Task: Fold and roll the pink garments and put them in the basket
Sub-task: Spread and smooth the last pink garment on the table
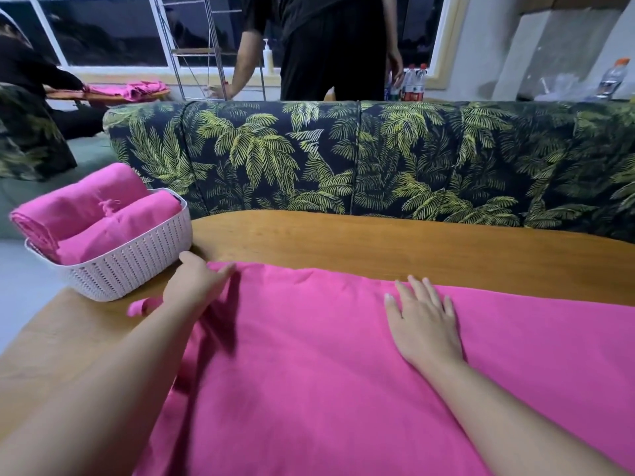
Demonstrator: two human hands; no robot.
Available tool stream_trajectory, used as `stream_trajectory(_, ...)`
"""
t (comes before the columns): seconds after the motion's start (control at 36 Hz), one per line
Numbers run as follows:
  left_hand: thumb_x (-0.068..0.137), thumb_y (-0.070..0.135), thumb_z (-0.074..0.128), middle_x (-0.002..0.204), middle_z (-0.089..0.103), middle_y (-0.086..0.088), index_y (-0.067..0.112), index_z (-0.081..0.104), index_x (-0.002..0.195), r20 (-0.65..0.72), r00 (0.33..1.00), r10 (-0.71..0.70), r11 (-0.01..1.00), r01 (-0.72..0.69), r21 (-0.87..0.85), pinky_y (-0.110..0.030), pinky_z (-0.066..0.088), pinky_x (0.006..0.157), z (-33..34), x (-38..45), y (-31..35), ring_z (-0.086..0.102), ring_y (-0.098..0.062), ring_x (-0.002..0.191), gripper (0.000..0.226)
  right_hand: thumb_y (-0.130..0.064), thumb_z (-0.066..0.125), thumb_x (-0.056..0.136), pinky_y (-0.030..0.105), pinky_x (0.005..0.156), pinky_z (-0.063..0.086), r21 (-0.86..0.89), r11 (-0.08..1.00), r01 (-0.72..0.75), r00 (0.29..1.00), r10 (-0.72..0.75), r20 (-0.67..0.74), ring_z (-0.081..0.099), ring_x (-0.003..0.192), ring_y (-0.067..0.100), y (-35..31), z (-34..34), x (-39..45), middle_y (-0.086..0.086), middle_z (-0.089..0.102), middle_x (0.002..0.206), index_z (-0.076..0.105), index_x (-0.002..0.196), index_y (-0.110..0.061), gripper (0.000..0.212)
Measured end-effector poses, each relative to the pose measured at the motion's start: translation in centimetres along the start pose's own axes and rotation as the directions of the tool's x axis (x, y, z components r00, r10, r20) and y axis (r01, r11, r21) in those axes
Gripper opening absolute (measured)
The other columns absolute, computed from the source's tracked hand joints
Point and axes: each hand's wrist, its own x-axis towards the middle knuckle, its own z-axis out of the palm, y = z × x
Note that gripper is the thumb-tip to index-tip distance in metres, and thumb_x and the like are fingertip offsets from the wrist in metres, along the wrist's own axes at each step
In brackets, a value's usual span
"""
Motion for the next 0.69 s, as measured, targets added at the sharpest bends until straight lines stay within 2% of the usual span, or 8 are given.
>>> stream_trajectory(0.06,0.081,0.051,0.068,0.123,0.055,-0.031,-0.008,0.037,0.121,0.015,1.000,0.002,0.998,-0.001,-0.058,-0.043,0.041,0.094,0.0,0.5,0.4,0.054,-0.043,0.116,0.078,-0.047,0.017,0.101,0.043,0.120,0.002,0.001,1.000,-0.023,1.000,0.023,0.000,0.002,0.149,0.015,0.0,0.0,0.0,-0.003,0.013,0.161,0.021,0.152,-0.025,0.056)
stream_trajectory(0.11,0.080,0.047,0.072,0.125,0.054,-0.029,-0.007,0.038,0.124,0.035,0.999,0.005,0.990,0.000,-0.138,-0.042,0.042,0.094,-0.1,1.1,0.6,0.054,-0.041,0.116,0.078,-0.047,0.017,0.102,0.043,0.120,0.002,0.003,1.000,-0.018,1.000,0.018,0.009,0.003,0.148,0.015,-0.1,0.1,-0.1,-0.004,0.013,0.161,0.021,0.152,-0.026,0.055)
stream_trajectory(0.28,0.082,0.025,0.075,0.116,0.062,-0.020,0.000,0.045,0.127,0.058,0.991,0.118,0.976,-0.105,-0.193,-0.038,0.042,0.094,0.4,2.4,0.6,0.057,-0.035,0.112,0.060,-0.047,0.017,0.101,0.043,0.120,0.002,0.013,1.000,0.010,1.000,-0.010,0.018,0.002,0.148,0.014,-0.1,0.1,0.0,-0.005,0.012,0.161,0.022,0.152,-0.029,0.054)
stream_trajectory(0.36,0.084,0.005,0.067,0.103,0.068,-0.014,0.007,0.052,0.121,-0.009,0.984,0.177,0.956,-0.174,-0.237,-0.034,0.042,0.090,0.7,2.4,0.0,0.060,-0.030,0.106,0.040,-0.047,0.017,0.101,0.043,0.120,0.001,0.015,1.000,0.015,1.000,-0.015,0.022,0.002,0.148,0.014,-0.1,0.1,0.0,-0.005,0.012,0.161,0.021,0.152,-0.031,0.053)
stream_trajectory(0.42,0.083,-0.005,0.057,0.103,0.068,-0.015,0.005,0.057,0.116,-0.082,0.972,0.221,0.949,-0.234,-0.213,-0.033,0.041,0.087,0.8,2.1,-0.4,0.060,-0.031,0.104,0.035,-0.047,0.017,0.102,0.042,0.120,0.001,0.018,1.000,0.015,1.000,-0.015,0.022,0.002,0.148,0.014,-0.1,0.0,0.0,-0.005,0.012,0.161,0.021,0.152,-0.031,0.053)
stream_trajectory(0.53,0.084,-0.007,0.054,0.105,0.064,-0.021,0.000,0.060,0.110,-0.151,0.926,0.345,0.930,-0.359,-0.077,-0.036,0.040,0.088,1.7,2.0,-0.9,0.058,-0.036,0.103,0.028,-0.046,0.018,0.102,0.041,0.120,0.001,0.028,1.000,0.014,1.000,-0.014,0.005,0.003,0.148,0.013,-0.1,0.0,0.0,-0.005,0.013,0.161,0.023,0.151,-0.031,0.052)
stream_trajectory(0.64,0.088,-0.001,0.053,0.111,0.054,-0.025,0.001,0.059,0.114,-0.162,0.918,0.362,0.930,-0.367,0.004,-0.041,0.041,0.092,2.0,2.4,-1.1,0.055,-0.042,0.102,0.027,-0.046,0.021,0.102,0.039,0.119,0.001,0.041,0.999,0.031,1.000,-0.031,-0.007,0.003,0.148,0.013,0.1,0.1,0.0,-0.005,0.014,0.161,0.027,0.151,-0.031,0.052)
stream_trajectory(0.69,0.089,0.002,0.054,0.115,0.050,-0.026,0.003,0.057,0.117,-0.170,0.916,0.364,0.931,-0.360,0.056,-0.045,0.041,0.094,1.5,2.4,-1.4,0.052,-0.044,0.103,0.028,-0.044,0.027,0.101,0.038,0.119,0.005,0.071,0.996,0.052,0.998,-0.049,-0.046,0.007,0.148,0.014,0.3,0.2,0.0,-0.004,0.019,0.159,0.036,0.147,-0.028,0.049)
